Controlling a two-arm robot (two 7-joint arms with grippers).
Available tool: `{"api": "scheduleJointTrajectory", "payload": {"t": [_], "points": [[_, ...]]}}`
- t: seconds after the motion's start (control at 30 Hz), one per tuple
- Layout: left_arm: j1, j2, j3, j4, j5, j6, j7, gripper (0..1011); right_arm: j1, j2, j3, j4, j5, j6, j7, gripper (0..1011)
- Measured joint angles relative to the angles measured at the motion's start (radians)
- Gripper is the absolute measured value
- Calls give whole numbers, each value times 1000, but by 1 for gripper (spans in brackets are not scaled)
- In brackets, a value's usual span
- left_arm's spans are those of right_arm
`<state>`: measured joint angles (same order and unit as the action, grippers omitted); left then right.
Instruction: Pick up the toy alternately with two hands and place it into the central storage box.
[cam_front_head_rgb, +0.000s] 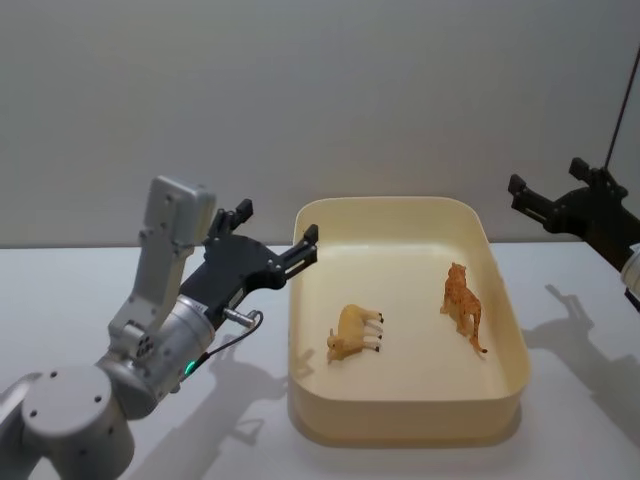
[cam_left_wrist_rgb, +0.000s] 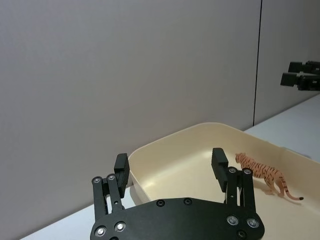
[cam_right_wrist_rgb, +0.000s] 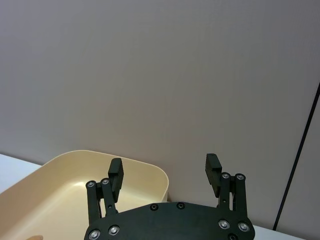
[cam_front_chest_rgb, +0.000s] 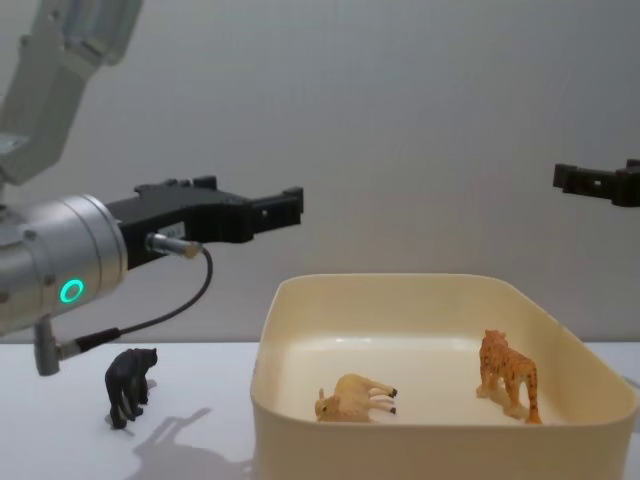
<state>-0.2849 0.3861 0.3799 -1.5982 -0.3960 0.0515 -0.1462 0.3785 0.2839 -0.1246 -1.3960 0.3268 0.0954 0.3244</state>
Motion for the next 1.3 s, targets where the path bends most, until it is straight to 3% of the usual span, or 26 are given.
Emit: {"api": "scheduleJointTrajectory", "payload": {"t": [0.27, 0.6, 1.3], "points": [[-46, -26, -1, 43, 15, 107, -13, 1001, -1, 1, 1, -1, 0, 0, -1, 1001], [-78, -53, -6, 79, 17, 212, 54, 1001, -1, 1, 1, -2, 0, 0, -1, 1001], [-110, -102, -33, 133, -17, 413, 352, 1001, -1, 1, 1, -2, 0, 0, -1, 1001]]}}
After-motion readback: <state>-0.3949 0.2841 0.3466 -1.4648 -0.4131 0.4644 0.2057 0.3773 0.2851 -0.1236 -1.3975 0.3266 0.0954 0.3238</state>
